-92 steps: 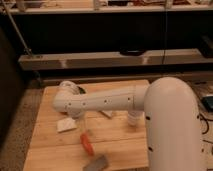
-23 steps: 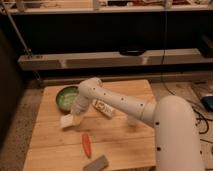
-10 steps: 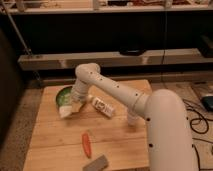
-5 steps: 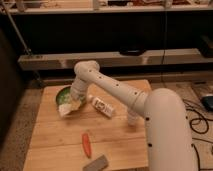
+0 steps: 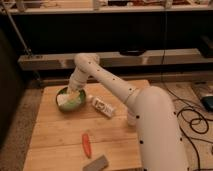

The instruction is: Place the white sponge in the ceramic bowl

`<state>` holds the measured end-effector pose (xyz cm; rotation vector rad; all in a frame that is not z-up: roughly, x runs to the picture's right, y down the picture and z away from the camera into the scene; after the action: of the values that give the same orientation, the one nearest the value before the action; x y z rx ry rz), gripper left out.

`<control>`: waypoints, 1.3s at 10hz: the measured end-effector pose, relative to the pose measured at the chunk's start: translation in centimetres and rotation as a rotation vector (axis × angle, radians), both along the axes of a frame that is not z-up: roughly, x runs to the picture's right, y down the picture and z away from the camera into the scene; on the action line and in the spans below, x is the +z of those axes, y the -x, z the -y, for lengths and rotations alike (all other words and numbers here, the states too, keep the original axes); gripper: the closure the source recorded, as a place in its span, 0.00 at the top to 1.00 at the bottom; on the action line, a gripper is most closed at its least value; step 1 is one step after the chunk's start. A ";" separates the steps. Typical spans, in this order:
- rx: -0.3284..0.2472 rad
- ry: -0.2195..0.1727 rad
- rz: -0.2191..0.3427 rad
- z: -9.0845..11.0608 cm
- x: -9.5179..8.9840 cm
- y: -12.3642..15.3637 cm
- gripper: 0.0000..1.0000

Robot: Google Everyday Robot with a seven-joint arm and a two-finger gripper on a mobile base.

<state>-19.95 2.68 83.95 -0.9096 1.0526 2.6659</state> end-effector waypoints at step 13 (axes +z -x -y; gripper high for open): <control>0.077 -0.021 -0.053 2.5 4.3 -4.1 0.72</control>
<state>-15.82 0.16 88.29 -0.8971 1.0179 2.7730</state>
